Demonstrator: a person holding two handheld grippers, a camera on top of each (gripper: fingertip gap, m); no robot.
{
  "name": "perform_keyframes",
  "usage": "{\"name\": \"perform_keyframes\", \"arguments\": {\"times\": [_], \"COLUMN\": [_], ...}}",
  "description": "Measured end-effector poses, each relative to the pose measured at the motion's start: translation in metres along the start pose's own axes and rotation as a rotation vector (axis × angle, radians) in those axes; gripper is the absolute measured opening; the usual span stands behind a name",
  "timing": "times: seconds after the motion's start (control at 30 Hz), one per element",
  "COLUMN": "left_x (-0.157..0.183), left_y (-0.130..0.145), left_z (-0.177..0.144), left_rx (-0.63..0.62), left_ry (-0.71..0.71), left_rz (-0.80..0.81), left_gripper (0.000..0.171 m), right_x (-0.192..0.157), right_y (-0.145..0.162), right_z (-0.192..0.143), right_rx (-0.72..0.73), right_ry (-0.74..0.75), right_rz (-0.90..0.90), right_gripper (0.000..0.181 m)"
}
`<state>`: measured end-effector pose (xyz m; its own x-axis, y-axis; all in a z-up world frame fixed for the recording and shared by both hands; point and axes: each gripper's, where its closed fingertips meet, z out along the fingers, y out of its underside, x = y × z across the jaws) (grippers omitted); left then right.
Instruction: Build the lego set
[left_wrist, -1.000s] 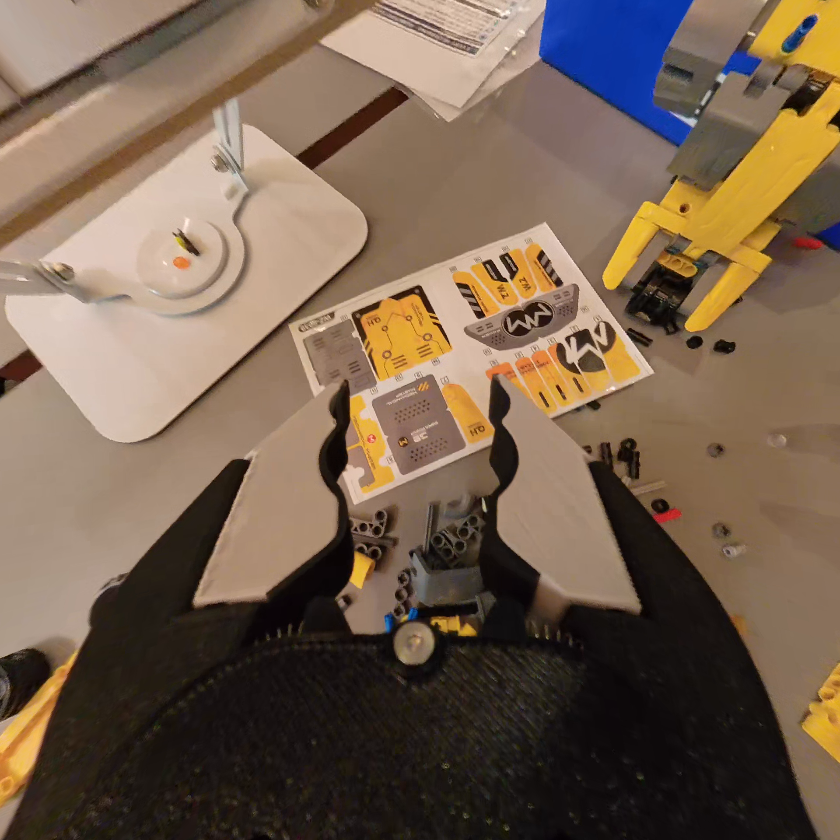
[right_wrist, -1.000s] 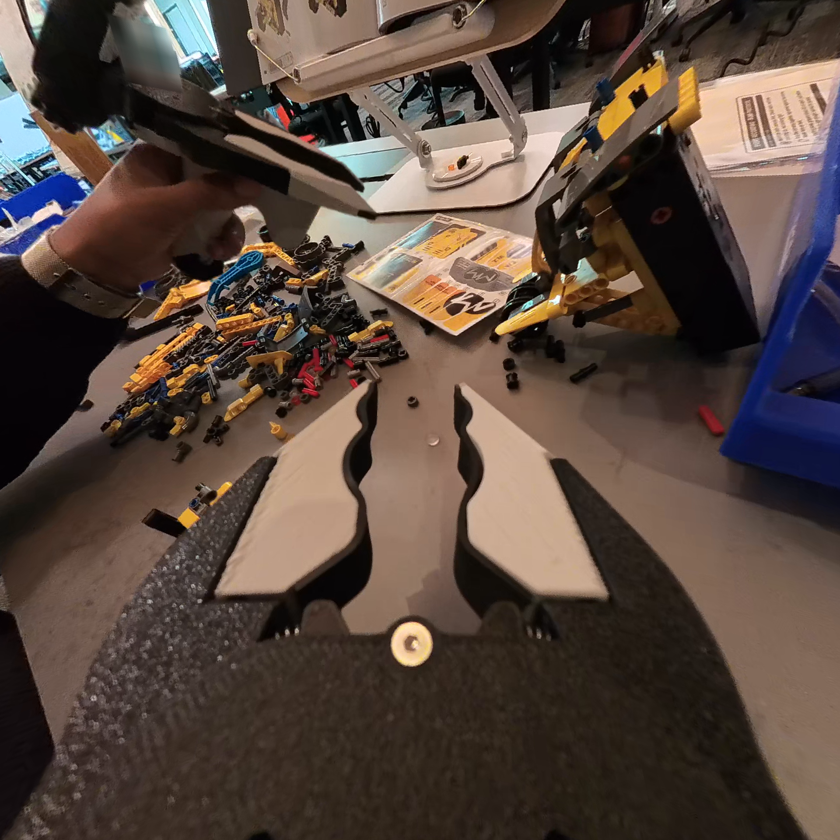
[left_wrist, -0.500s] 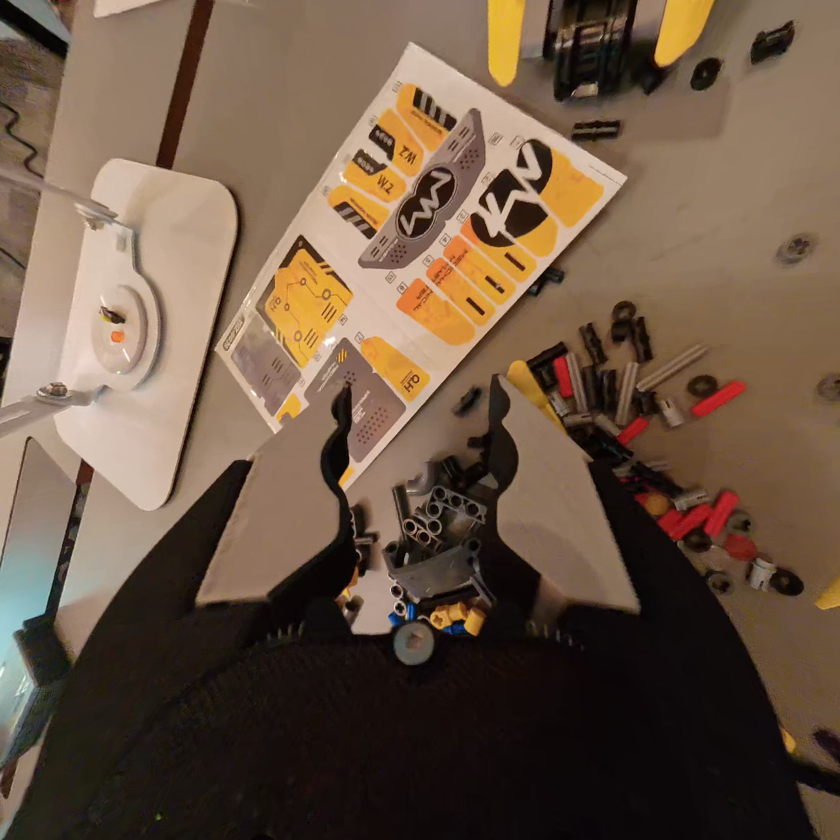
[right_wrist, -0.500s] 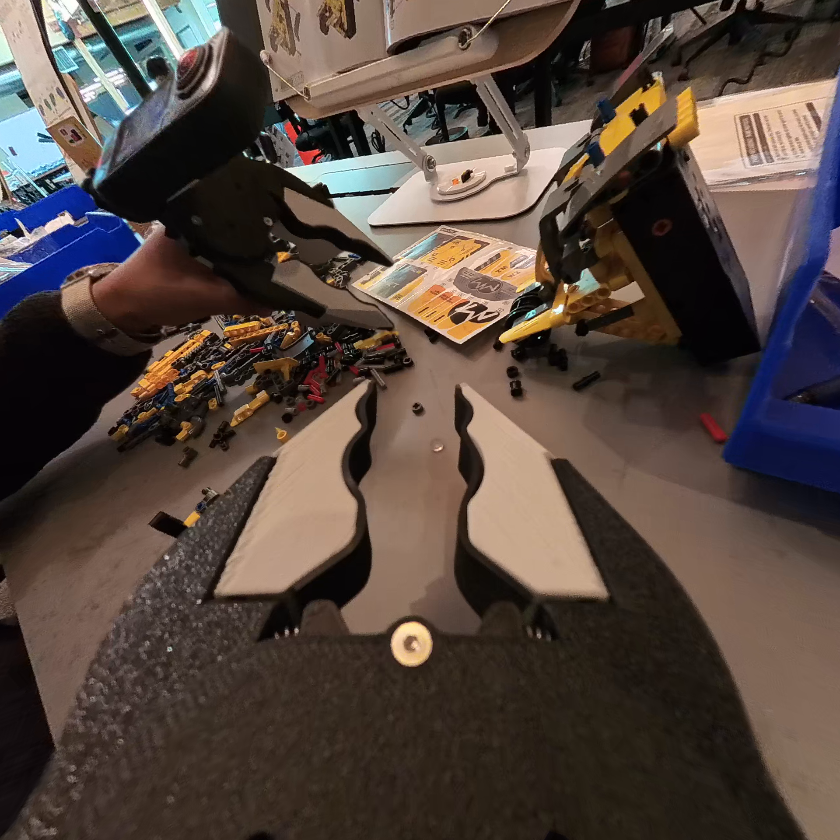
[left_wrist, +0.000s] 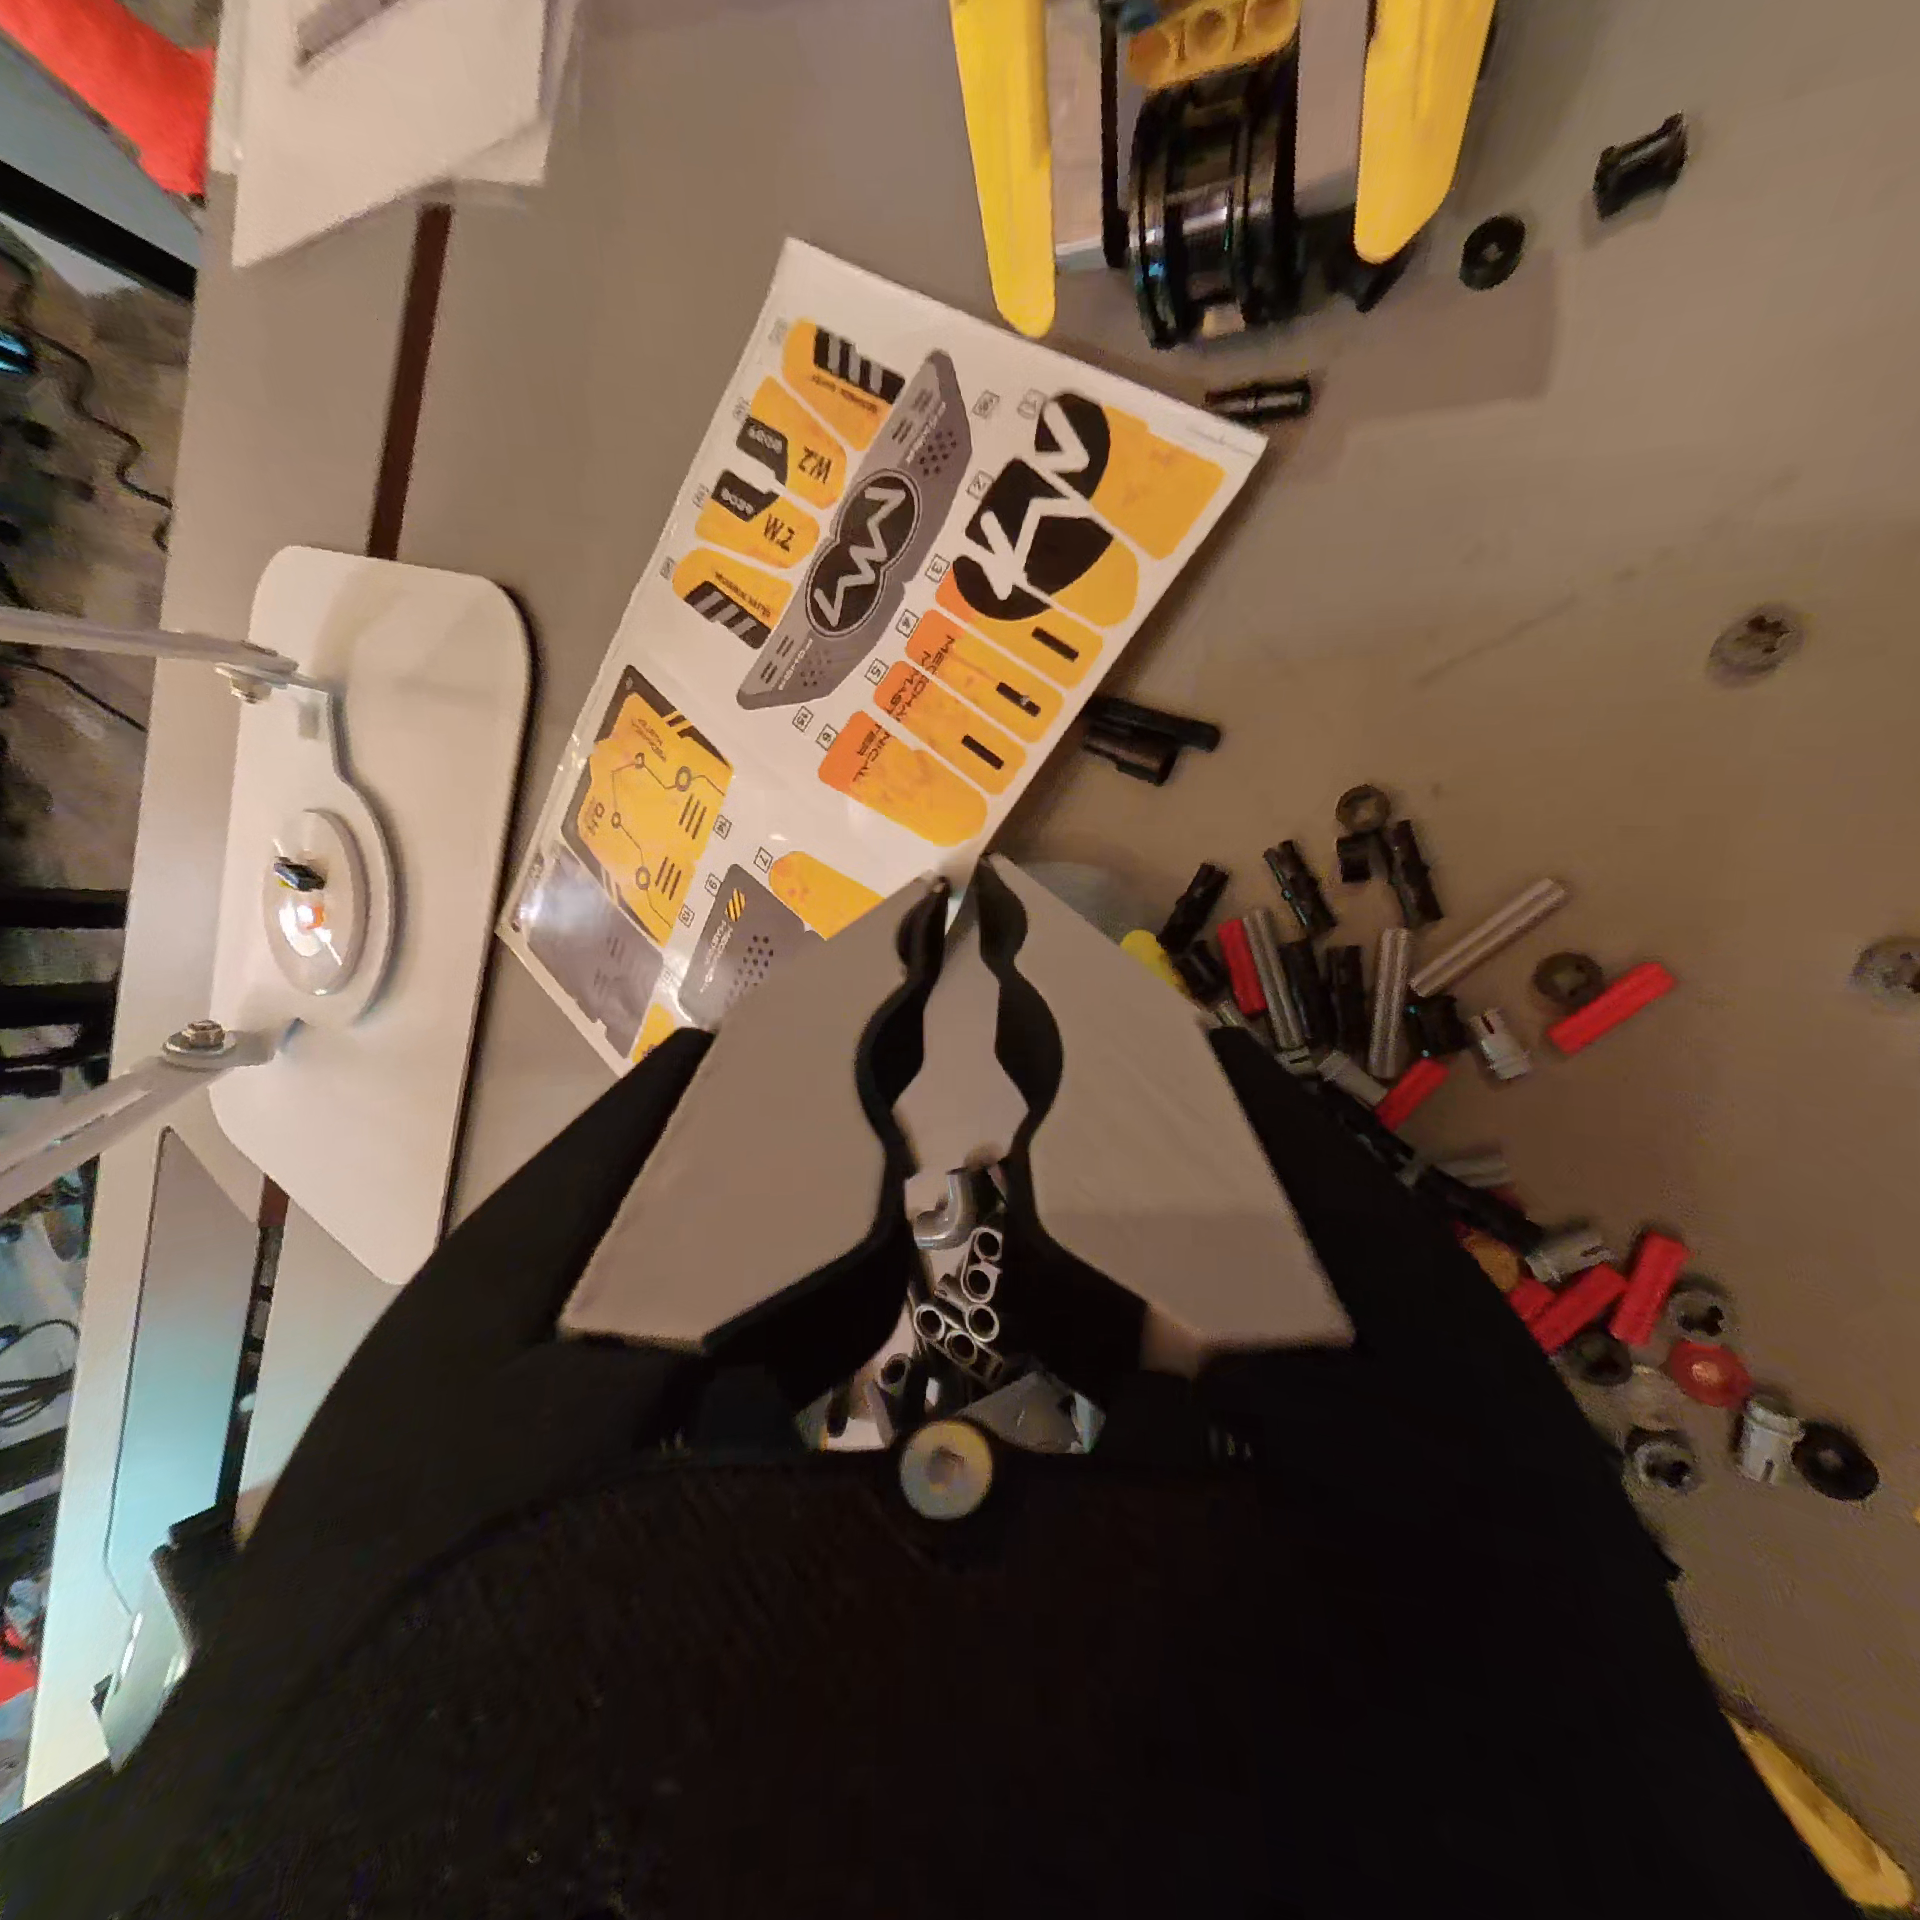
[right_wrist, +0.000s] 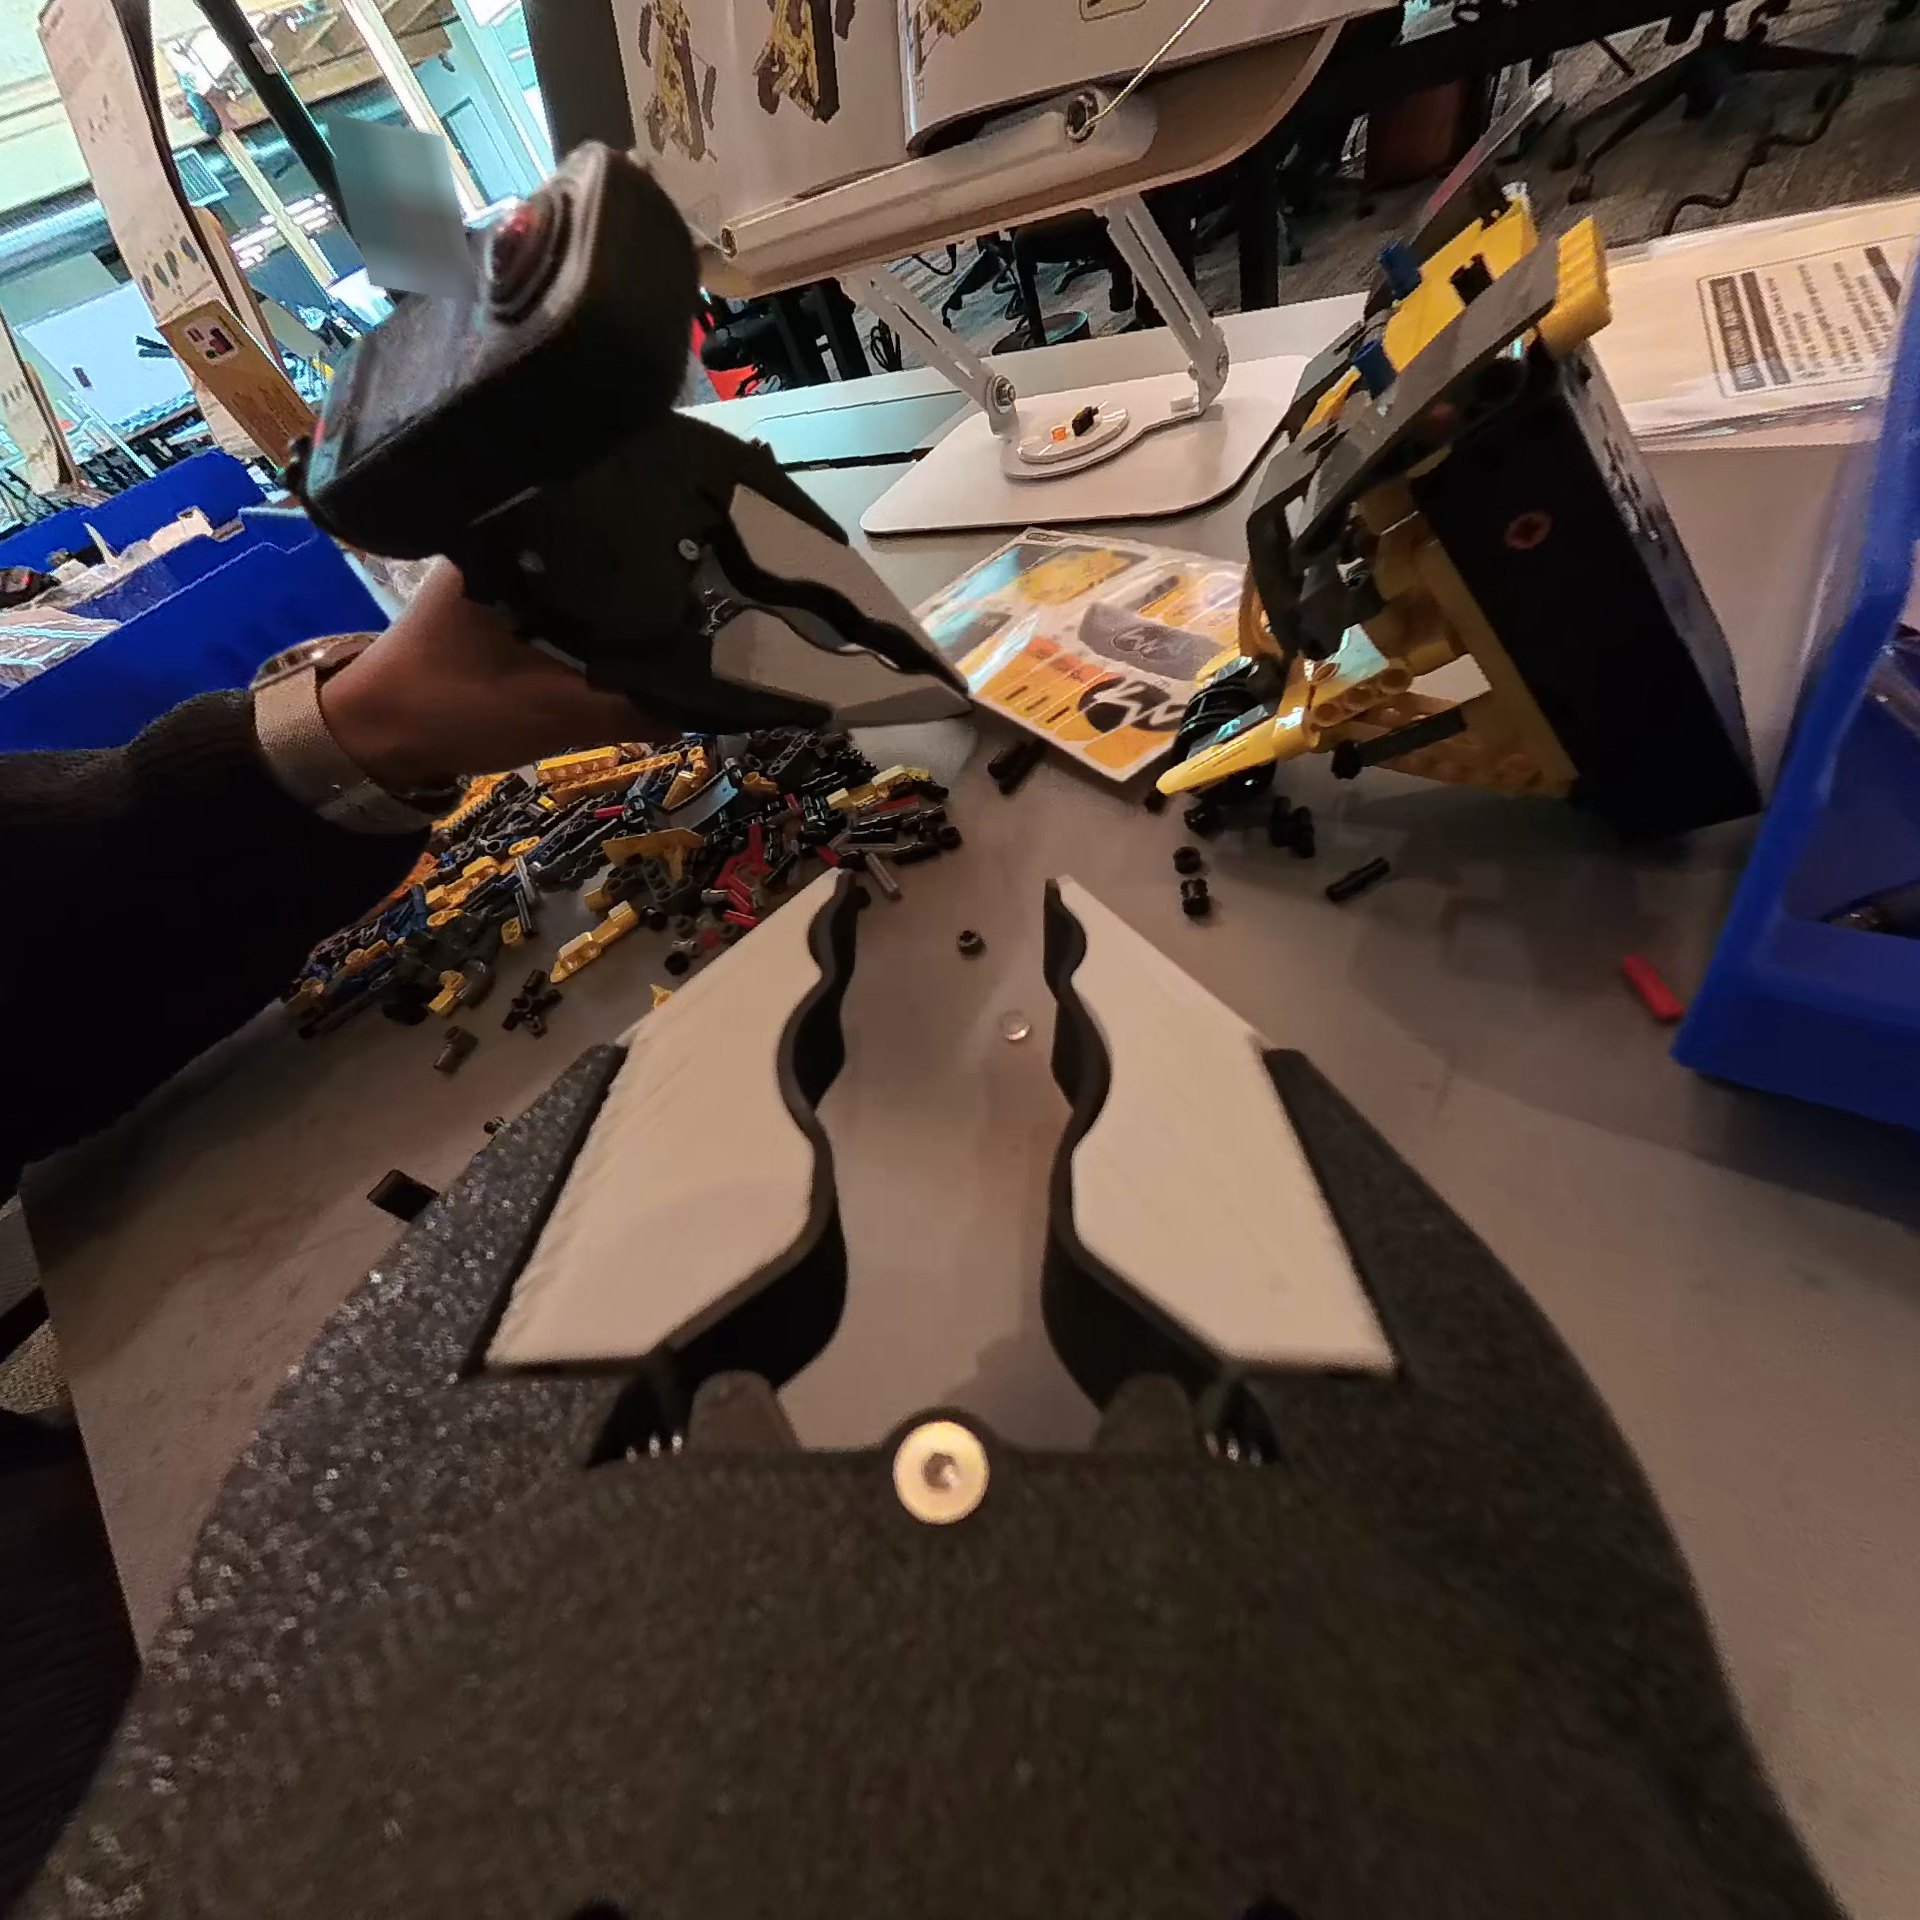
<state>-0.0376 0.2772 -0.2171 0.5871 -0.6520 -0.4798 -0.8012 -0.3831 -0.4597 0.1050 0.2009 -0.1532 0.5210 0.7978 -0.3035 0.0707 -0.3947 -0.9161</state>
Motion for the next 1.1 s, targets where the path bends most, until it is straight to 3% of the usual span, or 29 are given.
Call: {"name": "perform_keyframes", "arguments": {"times": [0.23, 0.4, 0.63, 0.77, 0.87, 0.93, 1.0, 1.1], "left_x": [-0.024, -0.055, -0.06, -0.056, -0.046, -0.033, -0.021, -0.006], "left_y": [-0.013, -0.028, -0.048, -0.047, -0.044, -0.042, -0.036, -0.027], "left_z": [-0.027, -0.076, -0.138, -0.169, -0.188, -0.194, -0.193, -0.188], "left_rx": [0.115, 0.282, 0.618, 0.824, 0.943, 0.962, 0.932, 0.884], "left_ry": [-0.082, -0.126, 0.167, 0.414, 0.601, 0.669, 0.641, 0.601], "left_rz": [-0.095, -0.278, -0.701, -0.963, -1.115, -1.135, -1.111, -1.08], "left_gripper": [0.0, 0.0, 0.0, 0.0, 0.0, 0.0, 0.0, 0.0], "right_x": [0.0, -0.003, -0.023, -0.053, -0.087, -0.111, -0.129, -0.134], "right_y": [0.0, -0.003, -0.028, -0.026, -0.026, -0.034, -0.042, -0.037], "right_z": [0.001, 0.0, -0.008, 0.005, 0.022, 0.029, 0.03, 0.037], "right_rx": [-0.004, 0.011, 0.158, 0.151, 0.165, 0.219, 0.24, 0.12], "right_ry": [0.003, -0.007, -0.019, 0.013, -0.004, -0.074, -0.21, -0.342], "right_rz": [-0.001, -0.035, -0.146, -0.306, -0.419, -0.366, -0.217, -0.028], "right_gripper": [0.036, 0.036, 0.039, 0.048, 0.063, 0.077, 0.079, 0.094]}}
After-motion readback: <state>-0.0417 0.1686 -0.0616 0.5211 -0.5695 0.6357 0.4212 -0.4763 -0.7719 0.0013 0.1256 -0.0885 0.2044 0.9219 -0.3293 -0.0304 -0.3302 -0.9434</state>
